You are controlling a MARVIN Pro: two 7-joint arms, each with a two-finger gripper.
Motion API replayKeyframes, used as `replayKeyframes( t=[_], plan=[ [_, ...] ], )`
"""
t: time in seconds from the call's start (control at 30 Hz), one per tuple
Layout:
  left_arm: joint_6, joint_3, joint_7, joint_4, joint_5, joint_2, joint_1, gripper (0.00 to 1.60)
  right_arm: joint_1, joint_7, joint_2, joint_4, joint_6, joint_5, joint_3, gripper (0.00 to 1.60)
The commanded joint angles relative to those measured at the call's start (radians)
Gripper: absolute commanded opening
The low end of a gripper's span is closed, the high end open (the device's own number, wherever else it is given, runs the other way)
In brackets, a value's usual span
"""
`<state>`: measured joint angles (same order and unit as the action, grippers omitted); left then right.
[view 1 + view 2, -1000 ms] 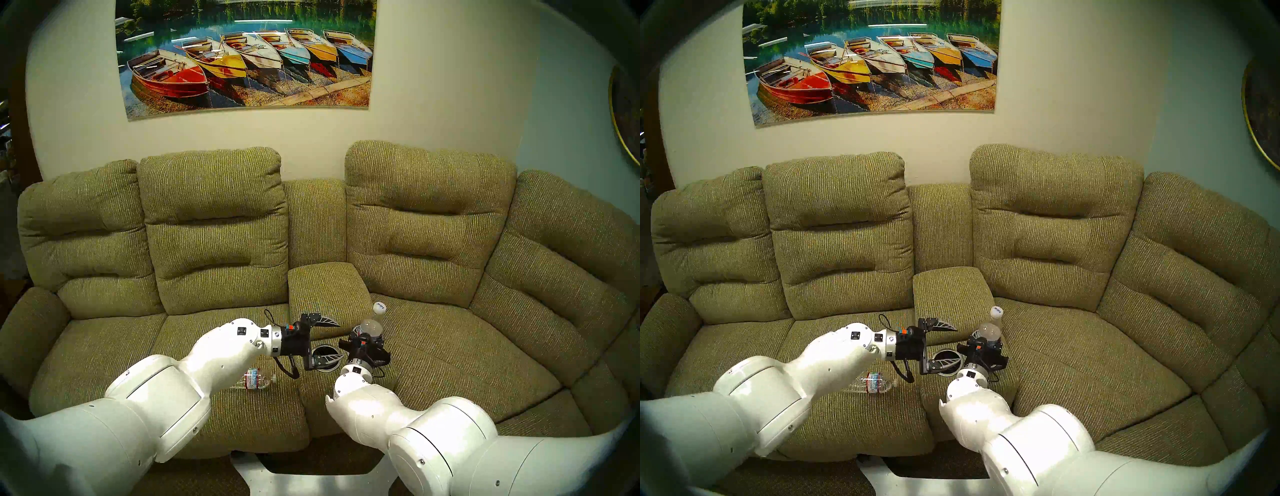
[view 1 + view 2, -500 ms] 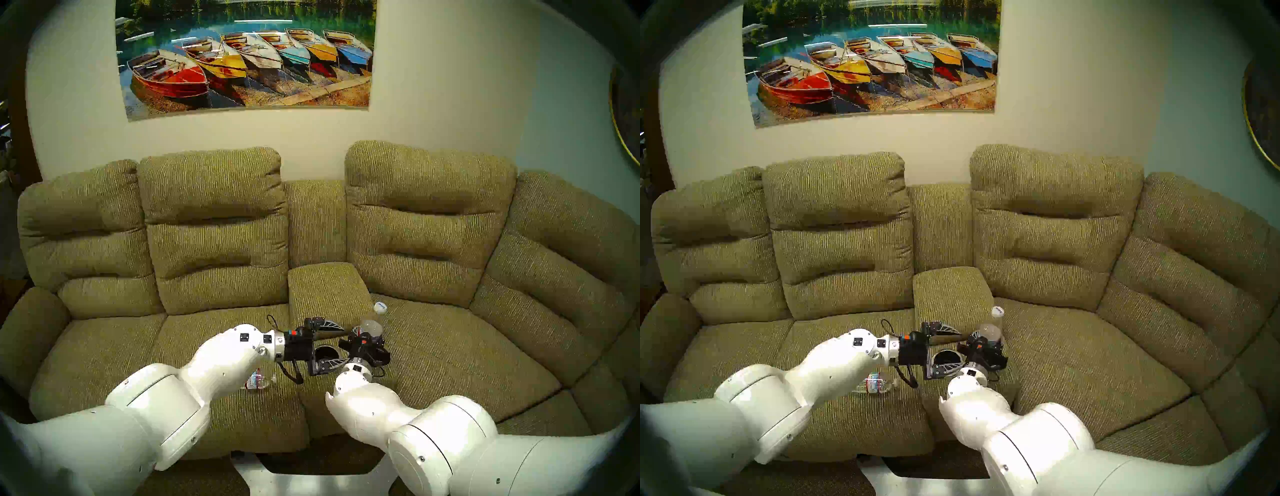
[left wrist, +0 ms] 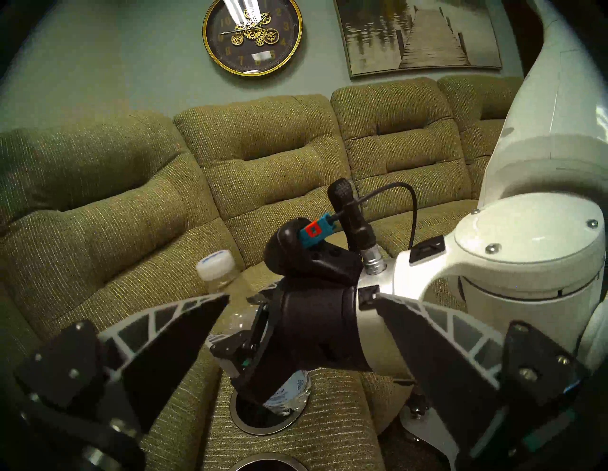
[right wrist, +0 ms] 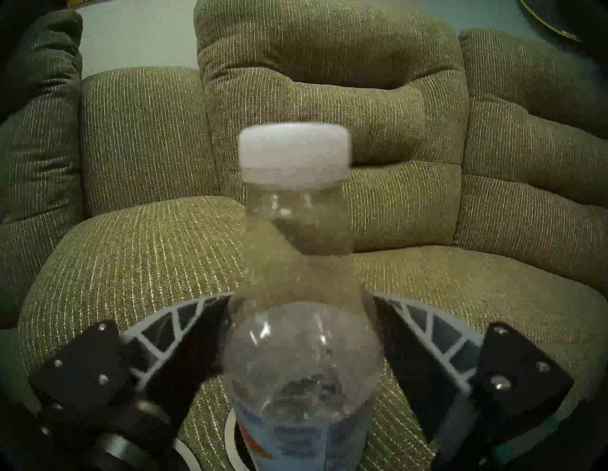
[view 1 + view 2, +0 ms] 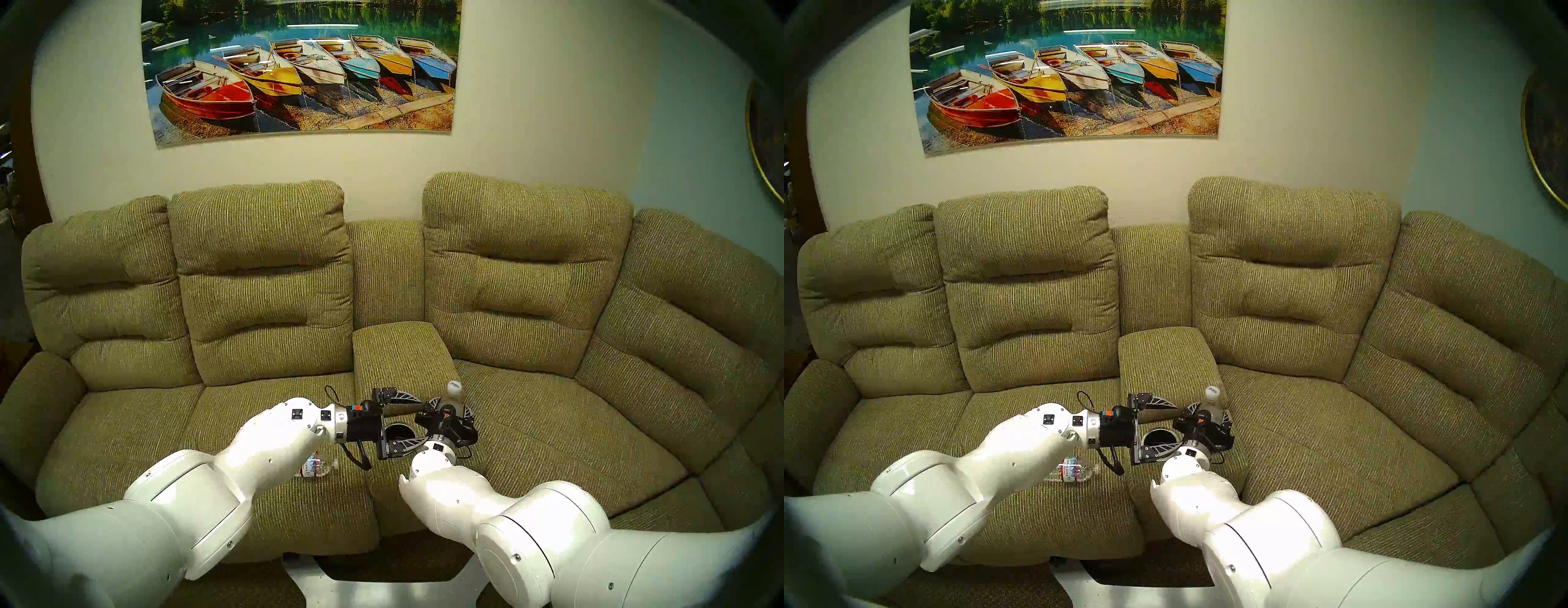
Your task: Put bottles into cup holders
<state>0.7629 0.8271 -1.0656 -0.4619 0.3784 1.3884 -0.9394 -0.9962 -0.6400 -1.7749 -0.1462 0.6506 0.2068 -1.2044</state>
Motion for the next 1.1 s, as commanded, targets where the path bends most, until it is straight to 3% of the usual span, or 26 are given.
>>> replayKeyframes(
  t=[0.0, 0.03, 0.1, 0.13, 0.17, 0.3, 0.53, 0.6, 0.63, 0.67, 0.77, 1.07],
  plan=[
    [0.004, 0.01, -0.014, -0.035, 0.011, -0.028, 0.002, 1.6, 0.026, 0.007, -0.003, -0.01, -0.002, 0.002, -0.002, 1.18],
    [0.005, 0.012, -0.013, -0.041, 0.012, -0.037, -0.002, 1.6, 0.028, 0.011, -0.004, -0.01, -0.003, 0.005, -0.004, 1.26],
    [0.005, 0.013, -0.013, -0.045, 0.013, -0.041, -0.004, 1.6, 0.028, 0.013, -0.004, -0.01, -0.004, 0.006, -0.005, 1.22],
    [0.005, 0.014, -0.013, -0.048, 0.014, -0.045, -0.006, 1.6, 0.029, 0.015, -0.003, -0.01, -0.005, 0.007, -0.005, 0.97],
    [0.006, 0.016, -0.013, -0.051, 0.014, -0.05, -0.008, 1.6, 0.029, 0.017, -0.003, -0.01, -0.007, 0.009, -0.006, 0.82],
    [0.009, 0.024, -0.01, -0.062, 0.02, -0.074, -0.018, 1.6, 0.031, 0.023, -0.002, -0.009, -0.011, 0.016, -0.012, 0.75],
    [0.009, 0.026, -0.011, -0.084, 0.025, -0.089, -0.039, 1.6, 0.035, 0.033, -0.006, -0.011, -0.017, 0.027, -0.018, 0.79],
    [0.01, 0.027, -0.011, -0.093, 0.027, -0.093, -0.048, 1.6, 0.036, 0.036, -0.008, -0.011, -0.019, 0.029, -0.019, 0.9],
    [0.011, 0.028, -0.011, -0.098, 0.028, -0.095, -0.052, 1.6, 0.036, 0.037, -0.008, -0.01, -0.02, 0.03, -0.02, 1.11],
    [0.012, 0.028, -0.011, -0.102, 0.029, -0.097, -0.055, 1.6, 0.033, 0.038, -0.008, -0.009, -0.021, 0.032, -0.021, 1.18],
    [0.011, 0.025, -0.014, -0.115, 0.03, -0.099, -0.068, 1.6, 0.027, 0.043, -0.004, -0.005, -0.021, 0.037, -0.024, 1.6],
    [0.014, 0.029, -0.012, -0.173, 0.042, -0.121, -0.1, 1.6, 0.027, 0.054, 0.005, -0.008, -0.01, 0.05, -0.033, 1.6]
  ],
)
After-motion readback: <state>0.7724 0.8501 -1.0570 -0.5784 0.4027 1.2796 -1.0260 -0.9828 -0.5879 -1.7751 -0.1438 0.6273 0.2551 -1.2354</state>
